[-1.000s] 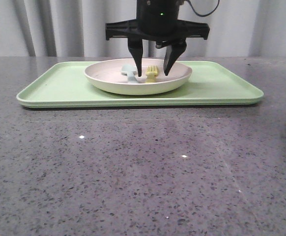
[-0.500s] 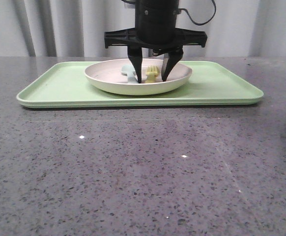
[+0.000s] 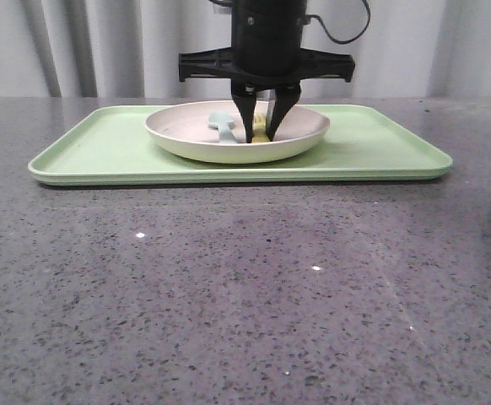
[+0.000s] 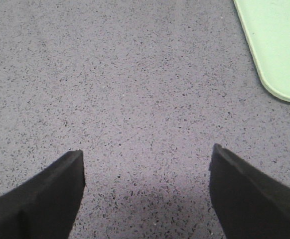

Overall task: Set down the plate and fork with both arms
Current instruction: 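Lower the right gripper and close it on the yellow fork, then lift the fork and carry it beside the plate on the tray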

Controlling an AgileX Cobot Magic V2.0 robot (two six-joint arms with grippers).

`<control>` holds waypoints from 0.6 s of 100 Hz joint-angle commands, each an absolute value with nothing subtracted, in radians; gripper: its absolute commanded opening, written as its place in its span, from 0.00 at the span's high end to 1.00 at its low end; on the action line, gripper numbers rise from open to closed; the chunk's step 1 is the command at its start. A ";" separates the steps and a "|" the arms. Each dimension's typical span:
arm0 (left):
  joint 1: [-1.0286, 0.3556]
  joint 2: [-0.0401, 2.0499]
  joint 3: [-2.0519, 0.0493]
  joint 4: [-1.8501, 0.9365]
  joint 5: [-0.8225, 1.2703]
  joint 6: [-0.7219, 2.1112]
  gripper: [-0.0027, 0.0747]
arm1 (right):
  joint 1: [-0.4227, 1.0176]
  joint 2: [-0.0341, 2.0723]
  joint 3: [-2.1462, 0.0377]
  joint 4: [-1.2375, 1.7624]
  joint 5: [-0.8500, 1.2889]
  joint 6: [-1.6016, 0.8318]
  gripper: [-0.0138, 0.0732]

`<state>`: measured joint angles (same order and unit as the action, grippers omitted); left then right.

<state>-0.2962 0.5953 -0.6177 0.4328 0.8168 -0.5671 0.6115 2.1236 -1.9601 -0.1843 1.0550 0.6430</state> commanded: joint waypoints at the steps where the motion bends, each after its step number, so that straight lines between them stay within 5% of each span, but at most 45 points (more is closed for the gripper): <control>1: -0.296 0.596 -0.646 0.457 0.761 -0.581 0.30 | 0.613 2.066 -1.986 -0.197 1.043 0.642 0.81; 60: -0.296 0.596 -0.646 0.457 0.761 -0.581 0.30 | 0.613 2.062 -2.095 -0.196 1.130 0.640 0.84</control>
